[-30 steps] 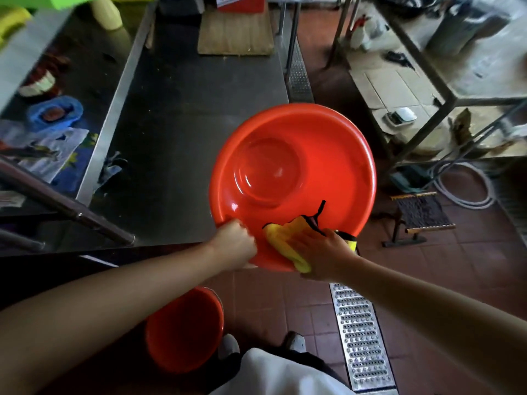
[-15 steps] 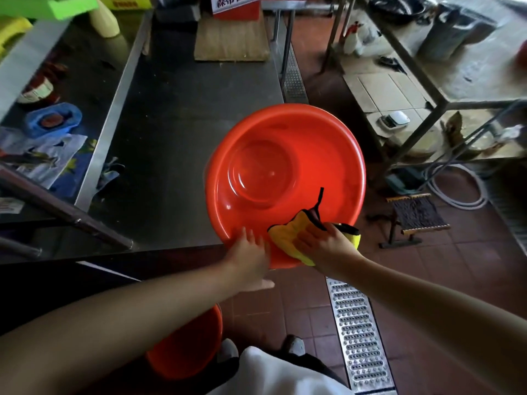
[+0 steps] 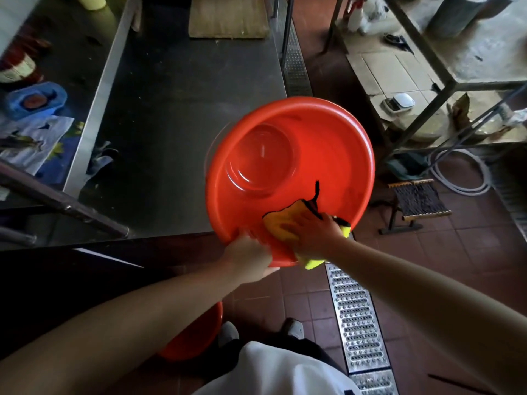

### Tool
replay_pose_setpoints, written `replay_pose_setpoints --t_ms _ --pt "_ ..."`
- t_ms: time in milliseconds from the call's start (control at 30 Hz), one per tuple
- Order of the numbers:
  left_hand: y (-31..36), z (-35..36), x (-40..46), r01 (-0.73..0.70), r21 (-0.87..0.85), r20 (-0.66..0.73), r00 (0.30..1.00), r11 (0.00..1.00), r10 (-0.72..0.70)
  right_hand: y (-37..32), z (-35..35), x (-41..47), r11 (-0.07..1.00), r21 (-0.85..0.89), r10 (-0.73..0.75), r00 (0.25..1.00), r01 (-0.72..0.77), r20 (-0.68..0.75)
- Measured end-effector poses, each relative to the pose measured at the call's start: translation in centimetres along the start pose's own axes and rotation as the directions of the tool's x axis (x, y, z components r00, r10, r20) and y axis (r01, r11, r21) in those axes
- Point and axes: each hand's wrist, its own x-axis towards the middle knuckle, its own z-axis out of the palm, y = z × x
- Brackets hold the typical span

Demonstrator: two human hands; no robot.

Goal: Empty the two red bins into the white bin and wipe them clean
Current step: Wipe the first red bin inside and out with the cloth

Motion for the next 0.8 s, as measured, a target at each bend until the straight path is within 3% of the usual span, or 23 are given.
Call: replay_pose_setpoints --t_ms 133,200,300,367,433,533,633,733,800 --pt "0.6 -0.1 -0.7 -0.011 0.102 0.096 0.995 0.995 0.001 1.6 0.5 1.9 0.986 -0.117 0.124 0.991 -0.118 0.047" --pt "0.9 -0.6 -0.5 -0.049 0.11 0.096 0.995 0.993 0.038 -0.1 0.9 2.4 0.994 -0.003 0.106 0.993 -0.106 0.057" --pt "0.9 -0.9 -0.8 -0.064 0.127 0.091 0.994 0.99 0.053 -3.9 1.4 2.2 0.978 0.204 -0.054 0.995 0.037 0.079" --pt "0.7 -1.3 -1.1 -0.016 0.15 0.048 0.999 0.989 0.009 -3.6 1.2 2.3 0.958 0.279 -0.071 0.997 0.071 -0.009" --pt "0.8 -1.0 -1.1 -0.059 0.121 0.079 0.996 0.991 0.05 -1.2 1.2 2.8 0.982 0.188 -0.018 0.999 0.027 -0.045" --pt "1.2 -1.1 -0.6 -0.072 0.076 0.092 0.994 0.994 0.065 1.6 1.1 3.8 0.993 -0.053 0.11 0.994 -0.109 0.015" --pt "1.4 -1.4 -0.2 -0.074 0.096 0.167 0.984 0.993 0.058 -0.6 1.2 4.7 0.981 0.037 0.189 0.98 -0.192 0.062" --pt "1.4 -1.8 -0.1 -0.119 0.109 0.25 0.964 0.987 0.088 -3.2 2.0 5.1 0.976 0.188 0.097 0.993 -0.107 0.063" --pt "1.4 -1.6 -0.2 -0.119 0.167 0.266 0.961 0.979 0.071 -2.2 2.1 5.1 0.981 0.194 -0.008 0.999 -0.001 0.047"
